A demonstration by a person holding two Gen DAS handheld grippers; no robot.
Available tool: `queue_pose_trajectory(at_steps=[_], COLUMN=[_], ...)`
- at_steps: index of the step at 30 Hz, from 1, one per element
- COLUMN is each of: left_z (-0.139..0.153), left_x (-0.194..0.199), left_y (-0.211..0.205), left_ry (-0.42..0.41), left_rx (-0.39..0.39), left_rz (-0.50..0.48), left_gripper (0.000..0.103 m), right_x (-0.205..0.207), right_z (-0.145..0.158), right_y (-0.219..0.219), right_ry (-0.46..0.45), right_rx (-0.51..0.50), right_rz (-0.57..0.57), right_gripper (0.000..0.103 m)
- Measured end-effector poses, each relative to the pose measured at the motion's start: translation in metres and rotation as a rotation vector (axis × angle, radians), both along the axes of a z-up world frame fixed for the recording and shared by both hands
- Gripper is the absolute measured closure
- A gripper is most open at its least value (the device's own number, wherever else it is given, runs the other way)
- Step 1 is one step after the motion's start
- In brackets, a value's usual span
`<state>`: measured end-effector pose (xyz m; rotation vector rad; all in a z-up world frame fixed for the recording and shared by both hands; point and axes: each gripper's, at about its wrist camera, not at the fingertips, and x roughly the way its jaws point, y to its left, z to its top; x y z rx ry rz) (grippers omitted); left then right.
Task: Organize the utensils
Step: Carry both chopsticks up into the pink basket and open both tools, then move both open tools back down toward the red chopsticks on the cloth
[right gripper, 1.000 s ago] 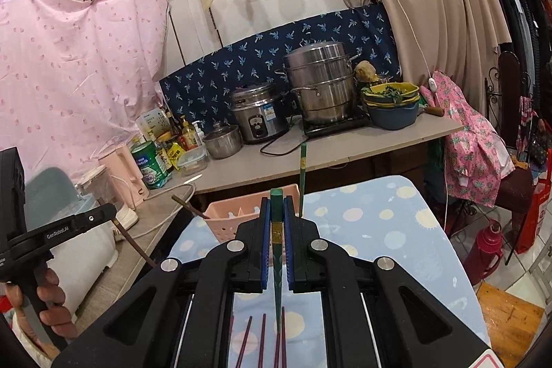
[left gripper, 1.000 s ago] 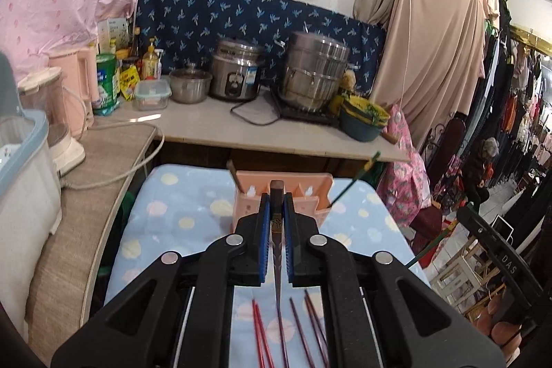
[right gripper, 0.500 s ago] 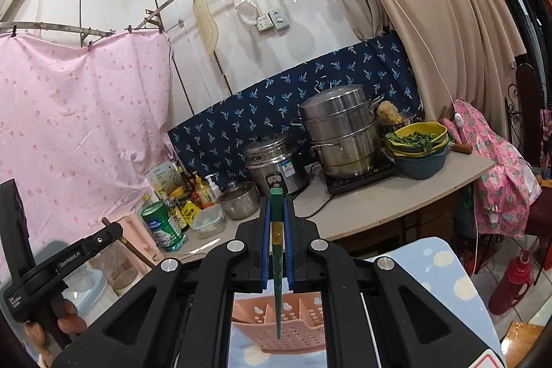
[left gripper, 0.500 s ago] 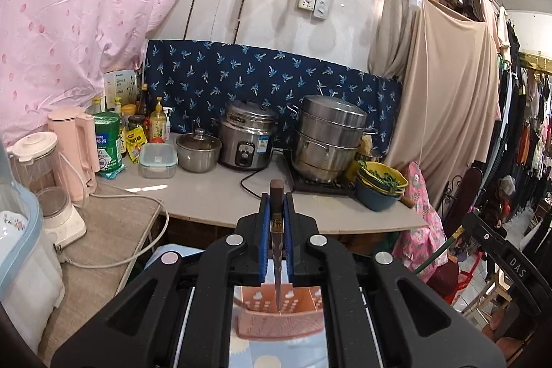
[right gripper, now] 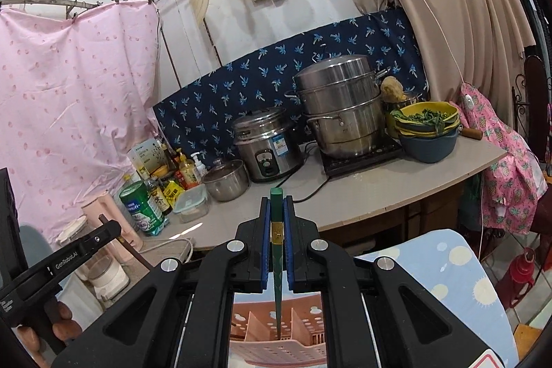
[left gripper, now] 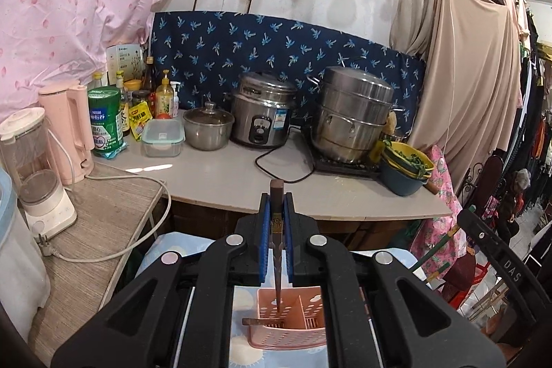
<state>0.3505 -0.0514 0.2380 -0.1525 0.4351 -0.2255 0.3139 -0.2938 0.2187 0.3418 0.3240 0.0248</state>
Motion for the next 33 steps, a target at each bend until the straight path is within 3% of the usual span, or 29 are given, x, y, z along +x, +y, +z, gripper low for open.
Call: queue_pose_trajectory(at_steps=[7,17,23,26,33], left_z=[-0.022,-0.028,-0.025,-0.026,-0.032], left_x=[0.008,0.001,-0.019,-0.035,-0.066], left_y=[-0.002,0.004,0.007,0.011,0.021], left_ry=[0.038,0.058,0.049,0.041,0.057], left_rx=[0.013,-0.001,0.013,0.018,0.015], left_rz=[-0.004,-0.007,-0.006,-0.001,0.002], left_gripper=[0.096,0.094,0.084,0.078,0.078], right_x=[0.009,-0.009,-0.031,-0.046,-0.092], right_z=[-0.023,-0.023,-0.021,-0.024,-0.029], right_y=[0.003,0.001,0.003,0.005,0.015], right_ry=[0.052,0.047,0.045,0.050,0.059], right_rx=[-0.006,-0.018,-0.033,-0.034,-0.092], right_rz=[-0.001,-0.012,-0.009,-0.004,0.007], right_gripper=[0.096,0.091,0.090,0.082,0.077])
